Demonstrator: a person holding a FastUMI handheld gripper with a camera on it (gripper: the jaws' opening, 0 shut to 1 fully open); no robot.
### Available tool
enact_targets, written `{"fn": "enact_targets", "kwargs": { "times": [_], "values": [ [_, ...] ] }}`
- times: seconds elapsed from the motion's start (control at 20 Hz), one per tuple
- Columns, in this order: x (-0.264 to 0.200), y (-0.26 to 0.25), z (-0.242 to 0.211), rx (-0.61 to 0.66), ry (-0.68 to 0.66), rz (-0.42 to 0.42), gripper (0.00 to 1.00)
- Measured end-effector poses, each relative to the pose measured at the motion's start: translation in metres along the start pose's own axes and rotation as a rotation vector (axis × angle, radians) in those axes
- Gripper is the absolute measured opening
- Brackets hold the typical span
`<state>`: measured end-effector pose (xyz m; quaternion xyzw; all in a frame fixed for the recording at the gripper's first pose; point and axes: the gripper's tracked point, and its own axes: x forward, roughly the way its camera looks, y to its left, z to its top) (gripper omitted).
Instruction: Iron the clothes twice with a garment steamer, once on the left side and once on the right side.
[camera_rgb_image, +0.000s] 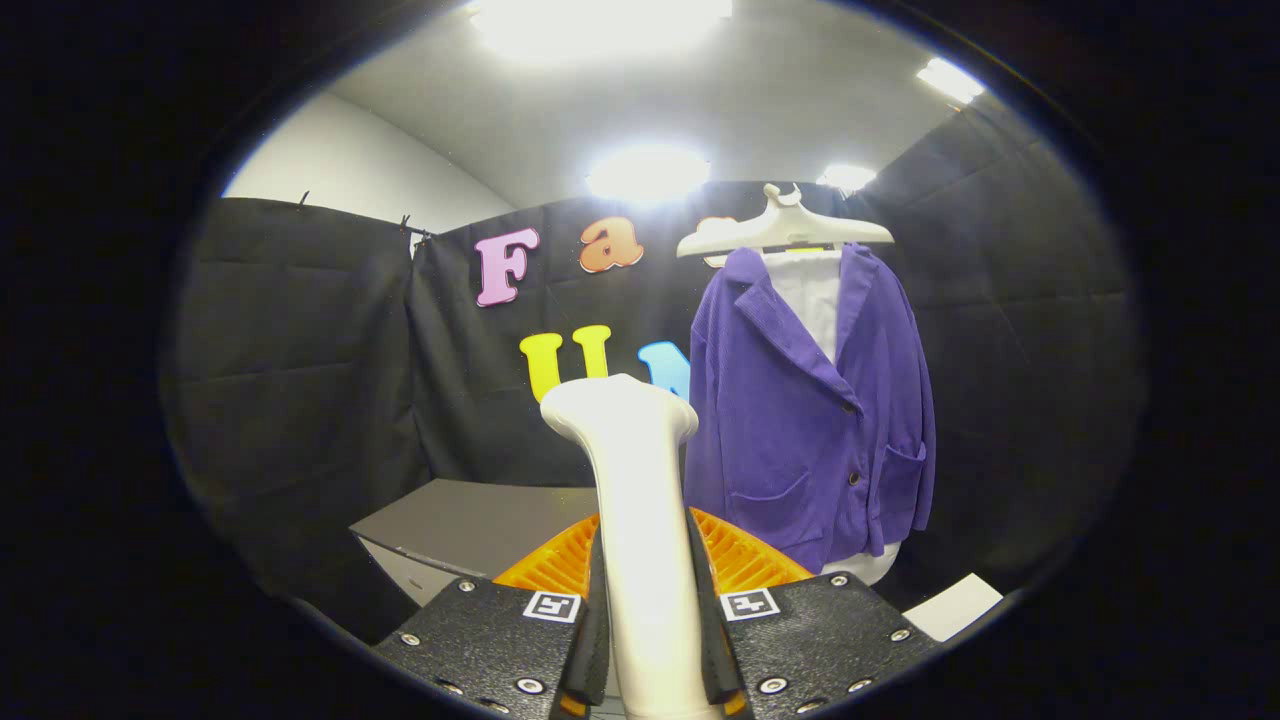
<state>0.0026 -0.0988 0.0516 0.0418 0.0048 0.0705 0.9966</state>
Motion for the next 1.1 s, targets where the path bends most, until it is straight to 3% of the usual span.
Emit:
{"fn": "enact_targets", "kwargs": {
  "times": [0.3, 0.5, 0.75, 1.1],
  "values": [
    [0.009, 0.041, 0.011, 0.004, -0.038, -0.048, 0.36],
    [0.017, 0.041, -0.016, -0.089, 0.001, -0.128, 0.36],
    [0.014, 0.046, -0.044, -0.118, 0.045, -0.171, 0.35],
    [0.003, 0.077, -0.065, -0.146, 0.072, -0.15, 0.35]
  ]
}}
